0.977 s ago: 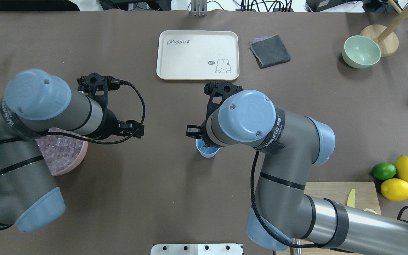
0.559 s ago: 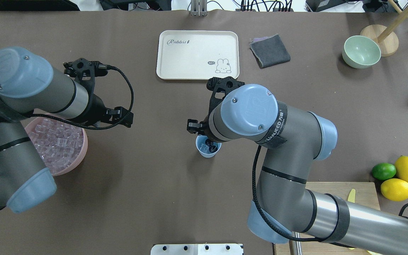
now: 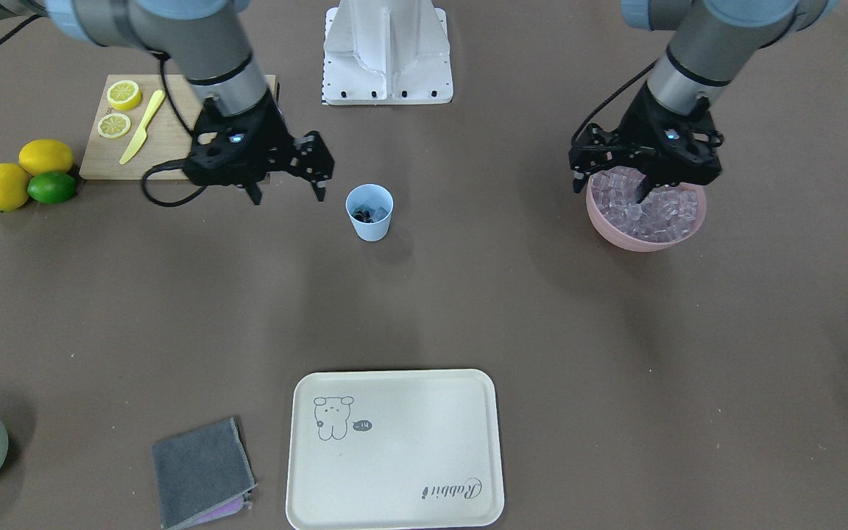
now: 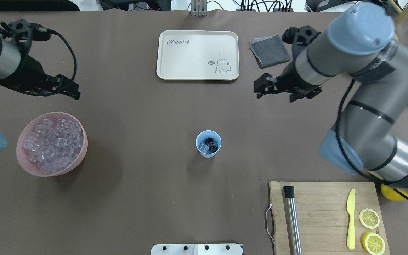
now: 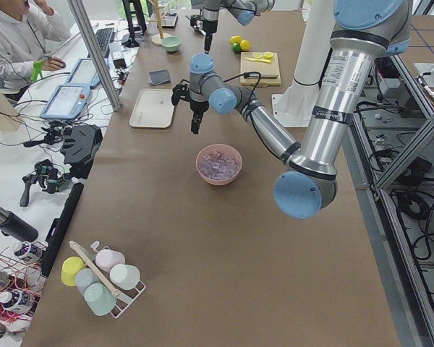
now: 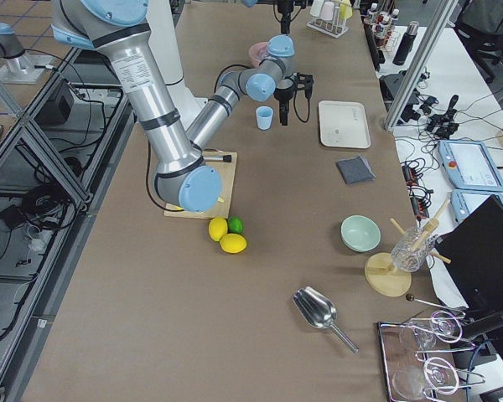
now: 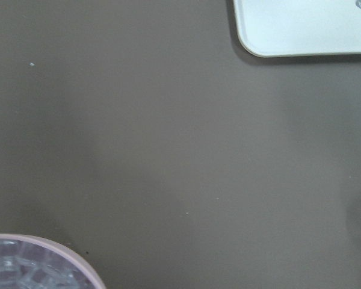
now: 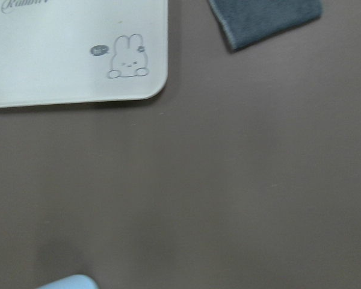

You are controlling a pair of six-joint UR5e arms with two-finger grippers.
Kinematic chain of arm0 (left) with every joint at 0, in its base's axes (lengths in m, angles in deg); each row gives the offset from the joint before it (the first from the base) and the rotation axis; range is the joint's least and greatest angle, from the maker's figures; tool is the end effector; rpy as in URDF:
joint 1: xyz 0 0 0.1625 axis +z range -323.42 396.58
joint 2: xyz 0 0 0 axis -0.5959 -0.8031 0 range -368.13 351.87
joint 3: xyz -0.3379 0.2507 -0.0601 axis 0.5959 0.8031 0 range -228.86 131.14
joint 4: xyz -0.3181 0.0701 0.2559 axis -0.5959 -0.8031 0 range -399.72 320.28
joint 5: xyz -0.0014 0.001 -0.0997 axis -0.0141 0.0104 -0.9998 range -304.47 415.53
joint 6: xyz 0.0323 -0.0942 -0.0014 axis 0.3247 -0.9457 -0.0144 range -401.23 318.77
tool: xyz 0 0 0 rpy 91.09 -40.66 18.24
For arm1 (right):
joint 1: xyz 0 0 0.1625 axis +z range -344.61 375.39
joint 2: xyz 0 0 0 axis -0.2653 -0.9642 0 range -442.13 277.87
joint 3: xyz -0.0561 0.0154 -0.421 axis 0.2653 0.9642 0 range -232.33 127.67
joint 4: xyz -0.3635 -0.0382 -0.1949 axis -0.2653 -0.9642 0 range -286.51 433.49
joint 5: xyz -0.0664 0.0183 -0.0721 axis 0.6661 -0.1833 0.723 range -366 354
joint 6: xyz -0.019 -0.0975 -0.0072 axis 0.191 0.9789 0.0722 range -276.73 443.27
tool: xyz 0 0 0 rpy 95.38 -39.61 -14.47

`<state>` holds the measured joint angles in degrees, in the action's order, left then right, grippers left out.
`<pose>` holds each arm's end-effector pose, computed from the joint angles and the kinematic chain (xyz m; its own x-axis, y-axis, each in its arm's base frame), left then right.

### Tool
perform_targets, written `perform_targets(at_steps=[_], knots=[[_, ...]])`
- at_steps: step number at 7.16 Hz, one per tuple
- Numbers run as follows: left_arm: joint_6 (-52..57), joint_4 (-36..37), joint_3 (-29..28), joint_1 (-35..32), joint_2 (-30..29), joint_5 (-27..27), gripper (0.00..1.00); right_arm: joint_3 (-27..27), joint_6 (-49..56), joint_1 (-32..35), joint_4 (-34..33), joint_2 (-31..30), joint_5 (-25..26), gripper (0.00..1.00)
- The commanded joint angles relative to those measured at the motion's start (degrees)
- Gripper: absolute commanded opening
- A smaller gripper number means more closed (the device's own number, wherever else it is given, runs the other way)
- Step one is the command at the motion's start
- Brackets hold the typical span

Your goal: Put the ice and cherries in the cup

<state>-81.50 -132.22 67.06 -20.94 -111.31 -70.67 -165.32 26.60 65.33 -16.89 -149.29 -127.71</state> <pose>0.2214 -0.4865 0.3229 0.6184 0.1753 -0.7661 -0.0026 0.9753 0.2211 -0.3039 -0.4873 0.2613 0.6027 -0.0095 0.7979 -0.0947 0.9920 0.0834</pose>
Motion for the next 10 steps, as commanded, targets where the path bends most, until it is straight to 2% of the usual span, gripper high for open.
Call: perform_targets(at_steps=[1,3,4,5,7,10], knots=[[20.7,-0.1,-1.6,-13.4,11.2,-7.9,0.96,1.3,30.2,16.5,-0.1,-13.3,-9.8,1.00],[36.2,0.0,-5.1,-21.0,18.3,-8.4,0.96,9.4,52.3,27.3,-0.1,-18.3,-11.3,1.00],[41.6,0.0,-7.0,-25.0,20.6,-8.4,0.97,13.5,61.0,31.9,-0.1,-19.4,-13.1,1.00],[42.8,0.0,-9.5,-28.0,22.2,-7.4,0.97,15.2,67.0,36.1,-0.1,-21.4,-12.8,1.00],[45.5,-0.2,-10.2,-33.1,25.3,-7.3,0.97,16.0,72.0,40.8,-0.1,-24.9,-12.9,1.00],[45.5,-1.2,-10.2,-34.3,25.3,-7.2,0.98,15.0,72.4,41.6,0.4,-26.9,-12.8,1.00]])
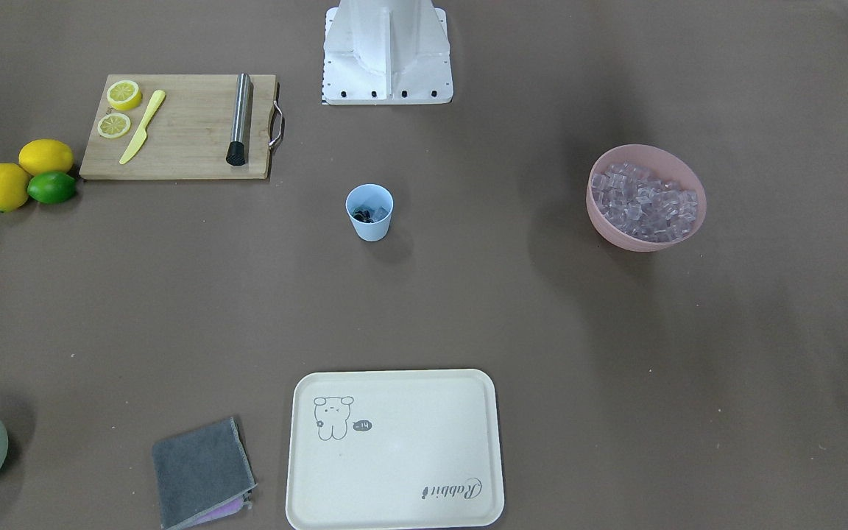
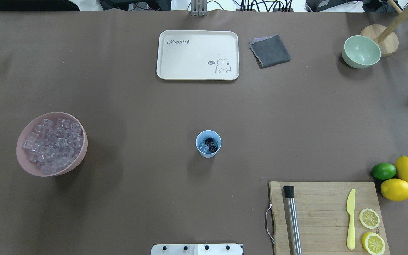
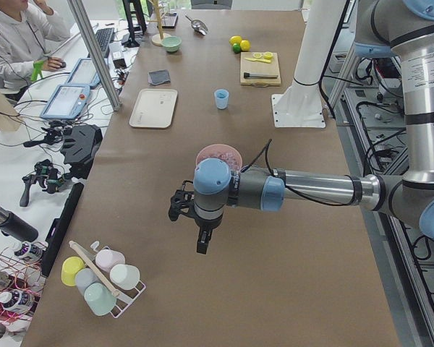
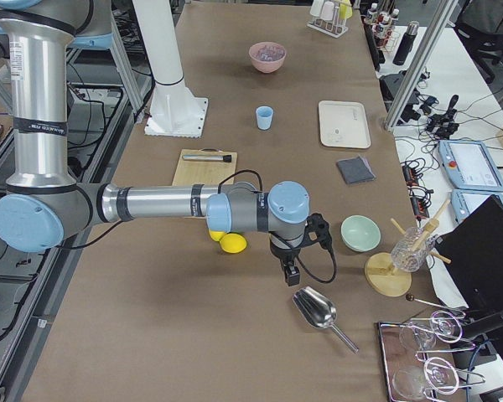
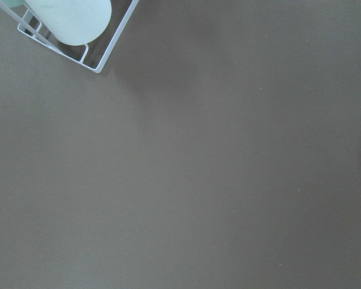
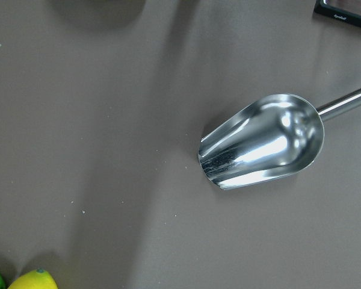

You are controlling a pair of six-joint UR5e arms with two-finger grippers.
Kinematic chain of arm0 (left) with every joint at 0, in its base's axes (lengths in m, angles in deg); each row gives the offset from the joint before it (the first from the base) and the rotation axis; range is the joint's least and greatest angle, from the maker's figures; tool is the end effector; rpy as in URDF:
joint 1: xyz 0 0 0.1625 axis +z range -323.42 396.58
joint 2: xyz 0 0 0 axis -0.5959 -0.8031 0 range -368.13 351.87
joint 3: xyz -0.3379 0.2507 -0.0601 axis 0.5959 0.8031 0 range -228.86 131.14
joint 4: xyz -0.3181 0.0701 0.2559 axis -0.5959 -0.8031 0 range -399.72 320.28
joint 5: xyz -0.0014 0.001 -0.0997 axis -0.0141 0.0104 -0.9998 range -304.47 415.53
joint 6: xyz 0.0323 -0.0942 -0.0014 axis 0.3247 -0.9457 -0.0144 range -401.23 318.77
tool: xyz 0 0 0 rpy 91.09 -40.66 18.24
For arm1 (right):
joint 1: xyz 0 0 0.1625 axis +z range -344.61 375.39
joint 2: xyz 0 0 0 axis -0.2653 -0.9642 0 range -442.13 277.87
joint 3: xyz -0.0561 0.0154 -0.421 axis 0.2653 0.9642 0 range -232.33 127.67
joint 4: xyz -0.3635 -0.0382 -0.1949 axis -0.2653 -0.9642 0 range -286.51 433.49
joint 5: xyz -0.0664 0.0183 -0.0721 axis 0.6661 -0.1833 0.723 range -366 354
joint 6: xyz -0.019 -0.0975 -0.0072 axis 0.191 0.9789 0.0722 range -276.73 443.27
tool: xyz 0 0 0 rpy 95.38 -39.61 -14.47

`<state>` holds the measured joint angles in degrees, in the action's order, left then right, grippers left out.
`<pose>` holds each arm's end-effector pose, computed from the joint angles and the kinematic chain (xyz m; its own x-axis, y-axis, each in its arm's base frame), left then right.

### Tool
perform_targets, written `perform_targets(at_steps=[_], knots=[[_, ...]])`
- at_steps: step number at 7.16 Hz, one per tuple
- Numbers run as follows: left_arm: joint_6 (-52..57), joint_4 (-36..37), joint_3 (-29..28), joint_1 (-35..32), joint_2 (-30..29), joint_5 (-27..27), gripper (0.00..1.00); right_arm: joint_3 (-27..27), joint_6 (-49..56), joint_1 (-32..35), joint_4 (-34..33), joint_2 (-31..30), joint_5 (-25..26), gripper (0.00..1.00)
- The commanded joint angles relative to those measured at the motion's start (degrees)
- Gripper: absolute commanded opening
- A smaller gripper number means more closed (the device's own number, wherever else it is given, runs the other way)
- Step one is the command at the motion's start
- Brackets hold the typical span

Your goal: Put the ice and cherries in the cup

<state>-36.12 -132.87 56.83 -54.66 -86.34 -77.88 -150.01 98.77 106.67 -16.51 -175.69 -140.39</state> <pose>-0.0738 -0.4108 0.6115 0.7271 0.1568 -0.6684 -0.0436 0.9822 0.1830 0.0741 -0.4678 0.6224 0.6955 -0.2993 0.6532 0.1695 0.9518 0.2556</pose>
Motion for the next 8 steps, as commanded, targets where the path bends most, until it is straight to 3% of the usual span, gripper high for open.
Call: perform_targets(at_steps=[1,8], knots=[[0.1,-0.8,-0.6,-0.5,0.2,0.3,0.98,-1.3,0.3,0.5,0.2,-1.1,0.4,1.00],[-0.2,-0.8,-2.0,-0.5,-0.4,0.1,0.98,-4.0,0.7,1.7,0.4,-5.0,1.6,1.00]])
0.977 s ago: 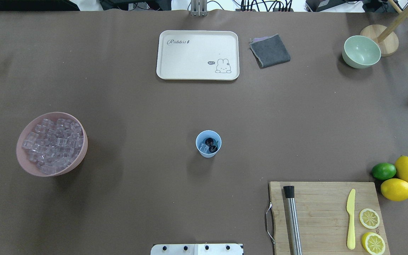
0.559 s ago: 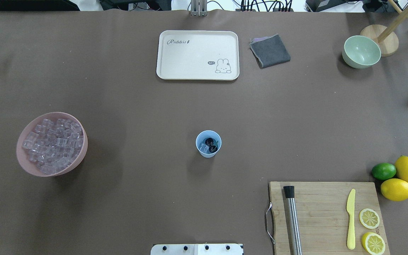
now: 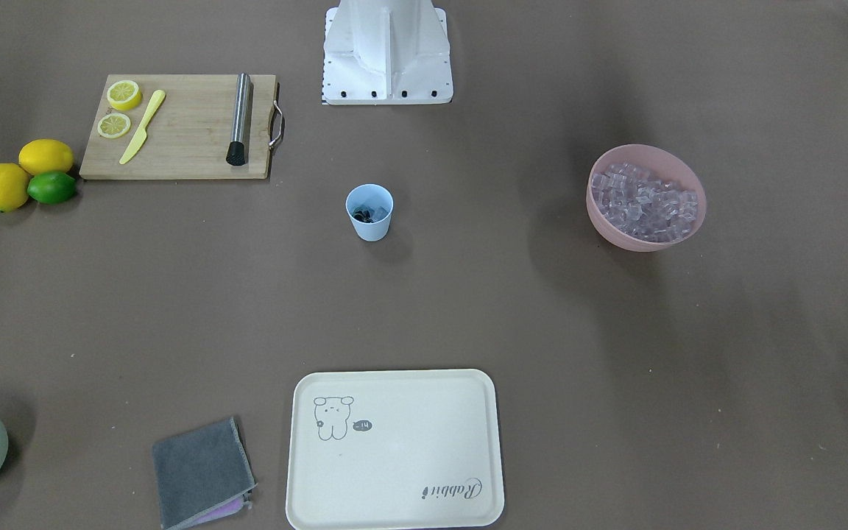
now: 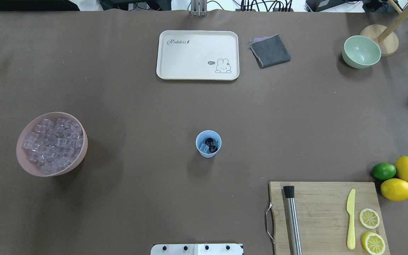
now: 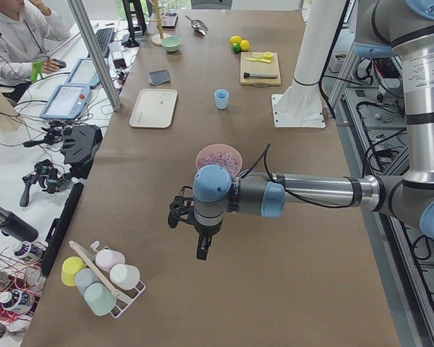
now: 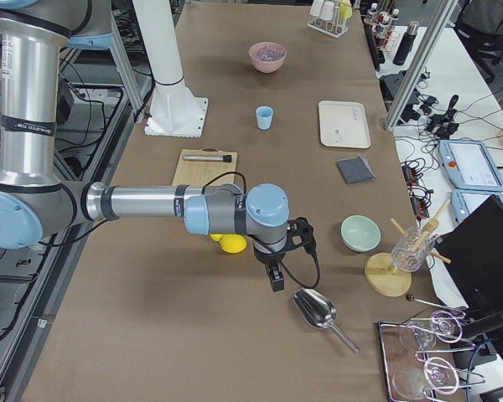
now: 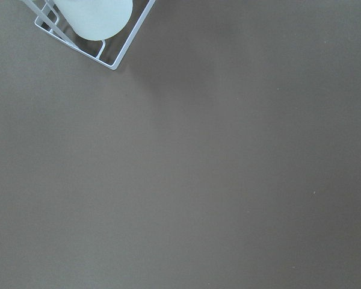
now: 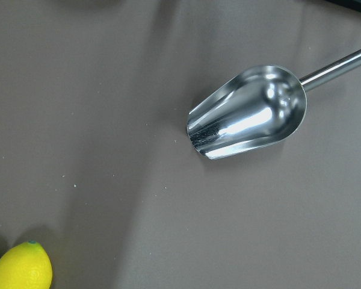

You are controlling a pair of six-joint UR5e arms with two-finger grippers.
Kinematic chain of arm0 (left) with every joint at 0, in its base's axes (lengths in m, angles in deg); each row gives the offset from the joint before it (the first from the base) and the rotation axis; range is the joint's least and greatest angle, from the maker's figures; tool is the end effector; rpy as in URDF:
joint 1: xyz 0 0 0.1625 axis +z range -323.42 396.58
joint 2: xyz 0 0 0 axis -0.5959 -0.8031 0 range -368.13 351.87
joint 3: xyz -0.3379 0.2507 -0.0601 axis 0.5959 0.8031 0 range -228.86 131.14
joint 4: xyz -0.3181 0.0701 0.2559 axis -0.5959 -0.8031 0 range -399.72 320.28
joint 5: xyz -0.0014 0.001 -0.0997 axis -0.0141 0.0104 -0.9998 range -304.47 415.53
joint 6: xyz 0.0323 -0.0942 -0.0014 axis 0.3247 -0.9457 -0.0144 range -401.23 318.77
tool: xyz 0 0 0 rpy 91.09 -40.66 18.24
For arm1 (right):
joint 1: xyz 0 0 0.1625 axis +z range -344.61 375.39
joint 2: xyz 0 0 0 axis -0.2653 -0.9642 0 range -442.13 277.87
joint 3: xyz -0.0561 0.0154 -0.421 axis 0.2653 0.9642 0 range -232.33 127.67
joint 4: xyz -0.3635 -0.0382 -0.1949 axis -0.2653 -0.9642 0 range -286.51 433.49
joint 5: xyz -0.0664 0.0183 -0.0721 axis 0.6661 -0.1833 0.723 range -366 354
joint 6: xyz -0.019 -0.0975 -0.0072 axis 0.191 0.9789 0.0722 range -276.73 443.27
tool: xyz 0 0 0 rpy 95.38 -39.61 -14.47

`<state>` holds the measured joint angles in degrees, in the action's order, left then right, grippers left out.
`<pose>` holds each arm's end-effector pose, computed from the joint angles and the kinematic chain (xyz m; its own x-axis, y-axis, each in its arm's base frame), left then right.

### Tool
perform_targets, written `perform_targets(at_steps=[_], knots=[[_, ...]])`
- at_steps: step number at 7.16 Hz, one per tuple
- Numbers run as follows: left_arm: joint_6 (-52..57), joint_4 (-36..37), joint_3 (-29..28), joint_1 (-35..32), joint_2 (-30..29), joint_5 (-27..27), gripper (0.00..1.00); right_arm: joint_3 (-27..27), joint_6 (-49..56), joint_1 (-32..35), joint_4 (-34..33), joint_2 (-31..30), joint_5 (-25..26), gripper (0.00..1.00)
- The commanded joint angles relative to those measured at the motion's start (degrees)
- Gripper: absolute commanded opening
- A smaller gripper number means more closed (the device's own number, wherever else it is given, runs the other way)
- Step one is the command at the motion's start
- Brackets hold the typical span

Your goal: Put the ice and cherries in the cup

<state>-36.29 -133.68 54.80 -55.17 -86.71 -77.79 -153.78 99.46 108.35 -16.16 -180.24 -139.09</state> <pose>-0.0776 -0.4125 0.6251 0.7294 0.1373 -0.6702 -0.0327 0.9855 0.1663 0.0877 -0.4318 0.6266 0.7170 -0.2836 0.6368 0.1543 0.9554 0.2518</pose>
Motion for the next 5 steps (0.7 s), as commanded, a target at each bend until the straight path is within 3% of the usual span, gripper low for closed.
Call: perform_targets(at_steps=[1,5], knots=[[-0.1,0.0,0.3,0.0,0.1,0.0,0.98,-0.2,-0.1,0.0,0.0,-0.4,0.4,1.00],[0.1,0.0,0.1,0.1,-0.1,0.1,0.98,0.1,-0.8,0.0,0.0,-0.4,0.4,1.00]])
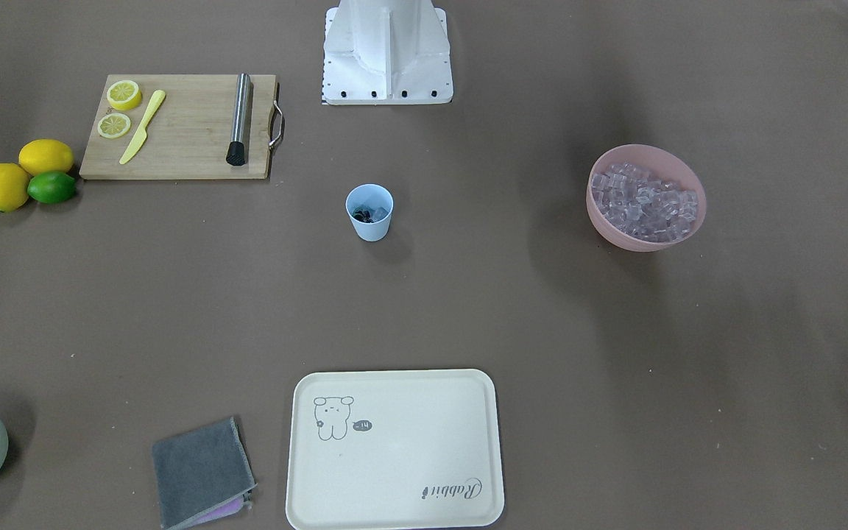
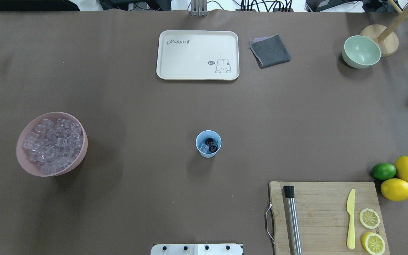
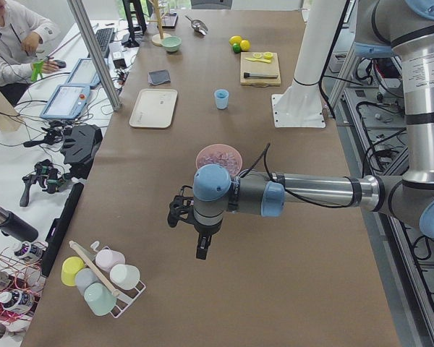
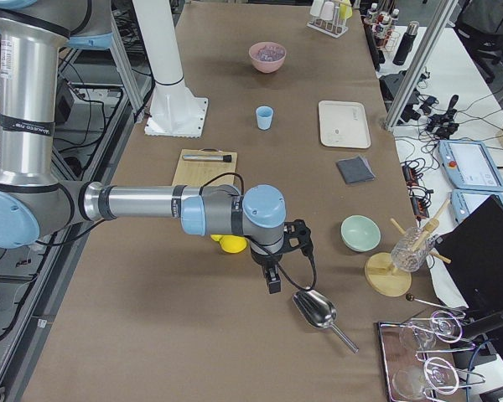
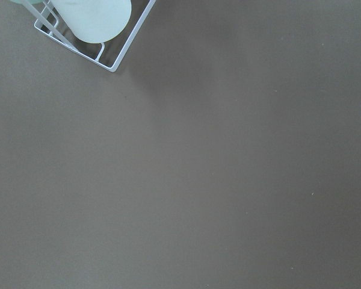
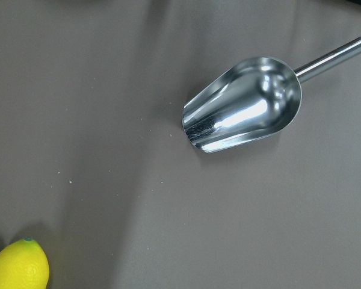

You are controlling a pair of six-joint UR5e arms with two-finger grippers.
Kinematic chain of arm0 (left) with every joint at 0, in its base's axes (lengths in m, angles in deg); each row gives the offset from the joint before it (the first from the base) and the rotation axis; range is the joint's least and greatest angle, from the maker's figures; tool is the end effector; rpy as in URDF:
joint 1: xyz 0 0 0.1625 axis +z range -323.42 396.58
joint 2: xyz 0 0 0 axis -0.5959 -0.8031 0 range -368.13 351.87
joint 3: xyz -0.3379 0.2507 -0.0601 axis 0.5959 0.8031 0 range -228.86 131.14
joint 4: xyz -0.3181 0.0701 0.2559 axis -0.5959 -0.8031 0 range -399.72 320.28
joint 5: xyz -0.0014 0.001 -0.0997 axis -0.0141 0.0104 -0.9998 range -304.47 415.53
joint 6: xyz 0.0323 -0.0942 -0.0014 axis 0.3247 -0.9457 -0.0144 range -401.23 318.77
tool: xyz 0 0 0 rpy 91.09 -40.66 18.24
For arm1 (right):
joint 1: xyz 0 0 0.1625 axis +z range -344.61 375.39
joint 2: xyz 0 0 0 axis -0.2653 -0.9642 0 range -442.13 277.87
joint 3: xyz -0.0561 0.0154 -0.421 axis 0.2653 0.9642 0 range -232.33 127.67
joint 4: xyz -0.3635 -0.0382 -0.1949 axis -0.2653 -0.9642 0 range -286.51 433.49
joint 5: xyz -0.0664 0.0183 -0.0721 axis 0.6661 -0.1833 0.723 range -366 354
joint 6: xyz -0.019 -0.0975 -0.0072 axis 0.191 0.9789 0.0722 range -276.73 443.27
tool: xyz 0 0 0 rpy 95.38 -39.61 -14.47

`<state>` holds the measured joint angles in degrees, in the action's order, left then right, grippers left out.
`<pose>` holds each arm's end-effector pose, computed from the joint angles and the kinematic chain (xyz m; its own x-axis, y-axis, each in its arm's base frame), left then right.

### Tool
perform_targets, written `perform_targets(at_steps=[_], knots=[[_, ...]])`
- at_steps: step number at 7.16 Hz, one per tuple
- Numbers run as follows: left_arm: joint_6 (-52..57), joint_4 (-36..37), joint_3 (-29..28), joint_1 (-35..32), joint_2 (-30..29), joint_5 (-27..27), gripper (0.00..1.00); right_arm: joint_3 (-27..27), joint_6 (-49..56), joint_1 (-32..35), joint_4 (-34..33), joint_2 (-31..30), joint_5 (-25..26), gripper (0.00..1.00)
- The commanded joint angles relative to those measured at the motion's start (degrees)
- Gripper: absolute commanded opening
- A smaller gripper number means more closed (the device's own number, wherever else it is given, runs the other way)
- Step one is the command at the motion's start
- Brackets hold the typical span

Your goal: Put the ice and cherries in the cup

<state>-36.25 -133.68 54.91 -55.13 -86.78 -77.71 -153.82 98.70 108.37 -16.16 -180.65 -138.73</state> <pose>-0.0774 -0.4132 0.6238 0.7303 0.1404 -0.6686 -0.0340 0.9849 0.1698 0.0881 -0.4285 0.6298 0.7230 -0.2661 0.6376 0.1455 0.9608 0.2360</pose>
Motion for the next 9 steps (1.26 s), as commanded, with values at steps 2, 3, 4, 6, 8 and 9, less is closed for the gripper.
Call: perform_targets(at_steps=[2,3,4,6,8,9], knots=[[-0.1,0.0,0.3,-0.1,0.1,-0.2,0.98,-0.2,-0.1,0.0,0.0,-0.1,0.0,1.00],[-0.1,0.0,0.2,0.0,0.1,-0.1,0.98,0.1,-0.1,0.0,0.0,0.0,0.1,1.00],[-0.1,0.0,0.2,-0.1,0.1,-0.2,0.98,-0.1,-0.1,0.0,0.0,-0.1,0.2,1.00],[-0.1,0.0,0.0,-0.1,0.1,0.0,0.98,0.3,-0.1,-0.1,-0.1,0.1,1.1,1.00],[-0.1,0.0,-0.2,0.0,0.1,0.1,0.98,0.4,0.0,-0.1,-0.1,0.3,1.0,1.00],[0.0,0.1,-0.2,0.0,0.1,0.1,0.98,0.4,0.1,-0.2,-0.1,0.3,1.0,1.00]])
